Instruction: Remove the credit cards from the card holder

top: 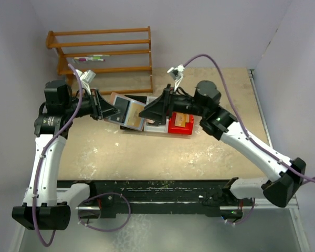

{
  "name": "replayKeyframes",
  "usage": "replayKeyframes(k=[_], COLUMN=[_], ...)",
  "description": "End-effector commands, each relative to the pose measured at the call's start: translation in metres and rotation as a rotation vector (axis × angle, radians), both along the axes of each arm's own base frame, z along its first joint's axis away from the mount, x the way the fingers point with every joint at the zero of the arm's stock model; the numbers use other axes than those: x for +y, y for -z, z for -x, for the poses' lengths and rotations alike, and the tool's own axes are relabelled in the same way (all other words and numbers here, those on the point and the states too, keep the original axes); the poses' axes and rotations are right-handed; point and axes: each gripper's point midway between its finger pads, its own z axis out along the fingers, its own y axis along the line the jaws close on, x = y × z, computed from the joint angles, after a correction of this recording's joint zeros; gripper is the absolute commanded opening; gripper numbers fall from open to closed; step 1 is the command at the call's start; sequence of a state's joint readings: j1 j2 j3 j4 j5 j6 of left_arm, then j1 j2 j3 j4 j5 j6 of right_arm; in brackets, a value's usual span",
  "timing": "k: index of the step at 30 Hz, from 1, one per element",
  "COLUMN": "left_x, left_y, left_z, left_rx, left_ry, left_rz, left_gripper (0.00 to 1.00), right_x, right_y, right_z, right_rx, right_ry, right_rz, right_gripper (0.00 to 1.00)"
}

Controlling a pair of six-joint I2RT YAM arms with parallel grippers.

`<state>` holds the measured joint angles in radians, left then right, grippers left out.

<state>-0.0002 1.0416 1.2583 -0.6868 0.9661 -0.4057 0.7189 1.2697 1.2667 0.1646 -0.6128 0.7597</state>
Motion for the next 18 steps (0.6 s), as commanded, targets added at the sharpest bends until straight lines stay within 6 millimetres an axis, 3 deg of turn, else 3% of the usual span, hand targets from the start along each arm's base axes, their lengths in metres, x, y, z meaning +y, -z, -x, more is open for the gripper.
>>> replayKeyframes(k=[1,12,18], left_x=[-0.003,-0.017,-0.016], left_y=[-0.020,-0.040,-0.037], left_z=[-0.011,0.016,0.017], left_rx=[-0.071,-0.084,-0.103], left_ry=[0.006,0.161,0.155], left_rz=[0.047,0.164,0.145], left_gripper=[0.00,0.00,0.00], right_x=[0.024,0.042,0.046], right_y=[-0.014,0.012,0.004], right_z=[0.014,0.005,0.002], right_rx=[0.044,0.137,0.139], right_ry=[-0.060,-0.078,-0.092], right_rz=[-0.103,-0.120,-0.155], right_gripper=[0.77,0.60,0.51])
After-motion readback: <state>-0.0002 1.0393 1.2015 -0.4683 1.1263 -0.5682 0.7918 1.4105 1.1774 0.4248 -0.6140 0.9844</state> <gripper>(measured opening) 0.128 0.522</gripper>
